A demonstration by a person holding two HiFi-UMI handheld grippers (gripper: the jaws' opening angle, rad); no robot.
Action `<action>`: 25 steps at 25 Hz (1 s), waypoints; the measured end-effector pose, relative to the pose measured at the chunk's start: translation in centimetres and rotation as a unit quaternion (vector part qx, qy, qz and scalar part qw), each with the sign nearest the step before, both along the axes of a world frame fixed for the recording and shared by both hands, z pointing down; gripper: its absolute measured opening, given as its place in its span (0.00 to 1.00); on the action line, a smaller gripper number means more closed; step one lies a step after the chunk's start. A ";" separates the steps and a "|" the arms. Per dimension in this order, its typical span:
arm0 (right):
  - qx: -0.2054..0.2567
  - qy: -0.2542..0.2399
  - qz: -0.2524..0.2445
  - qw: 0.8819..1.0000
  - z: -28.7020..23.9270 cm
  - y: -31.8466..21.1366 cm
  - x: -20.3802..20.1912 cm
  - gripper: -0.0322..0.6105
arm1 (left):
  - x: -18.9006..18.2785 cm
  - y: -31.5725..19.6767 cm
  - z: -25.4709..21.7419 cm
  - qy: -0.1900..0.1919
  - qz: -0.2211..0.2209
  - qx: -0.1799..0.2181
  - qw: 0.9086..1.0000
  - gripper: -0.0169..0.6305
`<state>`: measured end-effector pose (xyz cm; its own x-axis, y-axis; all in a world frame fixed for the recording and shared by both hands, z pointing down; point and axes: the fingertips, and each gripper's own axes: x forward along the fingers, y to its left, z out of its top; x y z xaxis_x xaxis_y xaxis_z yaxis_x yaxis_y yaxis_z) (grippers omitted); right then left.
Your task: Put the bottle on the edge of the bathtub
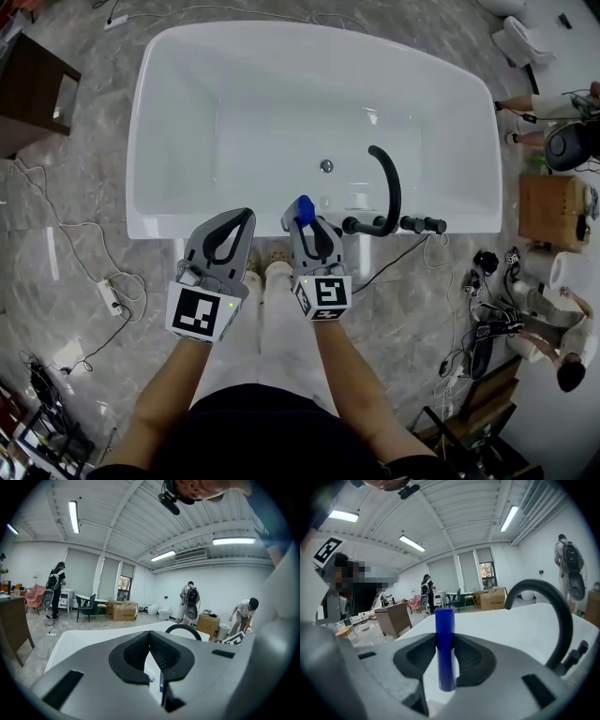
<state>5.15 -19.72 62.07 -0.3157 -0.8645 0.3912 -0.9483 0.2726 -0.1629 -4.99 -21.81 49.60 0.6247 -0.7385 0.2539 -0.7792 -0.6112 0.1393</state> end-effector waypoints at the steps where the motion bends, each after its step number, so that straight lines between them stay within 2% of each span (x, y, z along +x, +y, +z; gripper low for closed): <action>1: -0.004 0.003 -0.002 1.000 0.3 0.1 0.0 0.24 | 0.1 0.0 0.4 0.000 0.003 -0.002 1.000 0.03; 4: -0.014 0.008 -0.004 1.000 1.1 0.6 0.0 0.24 | 1.1 0.2 2.0 -0.009 0.035 -0.021 0.999 0.03; 7: -0.021 0.010 -0.004 1.000 1.6 1.1 0.2 0.24 | 3.1 0.7 4.1 -0.016 0.096 -0.056 0.994 0.06; 8: -0.023 0.011 -0.005 1.000 1.8 1.3 0.2 0.24 | 3.9 1.0 4.9 -0.009 0.120 -0.076 0.990 0.16; 10: -0.025 0.012 -0.007 1.000 1.9 1.4 0.1 0.24 | 5.7 1.5 6.3 0.005 0.170 -0.116 0.979 0.45; 11: -0.025 0.013 -0.008 1.000 2.0 1.5 0.1 0.24 | 6.5 1.7 7.1 0.004 0.194 -0.126 0.973 0.48; 14: -0.024 0.015 -0.012 1.000 2.1 1.6 -0.3 0.24 | 8.3 2.3 9.2 -0.037 0.254 -0.128 0.958 0.51; 17: -0.023 0.014 -0.014 1.000 2.1 1.7 -0.5 0.24 | 9.8 2.3 10.6 -0.062 0.287 -0.137 0.946 0.52; 19: -0.023 0.013 -0.014 1.000 2.2 1.9 -0.6 0.24 | 10.4 2.1 11.0 -0.072 0.292 -0.141 0.943 0.50; 21: -0.025 0.011 -0.012 1.000 2.3 2.1 -0.8 0.24 | 10.6 2.1 11.4 -0.080 0.295 -0.142 0.941 0.39; 25: -0.030 0.009 -0.006 1.000 2.7 2.3 -0.4 0.24 | 11.0 2.3 11.8 -0.091 0.307 -0.144 0.936 0.37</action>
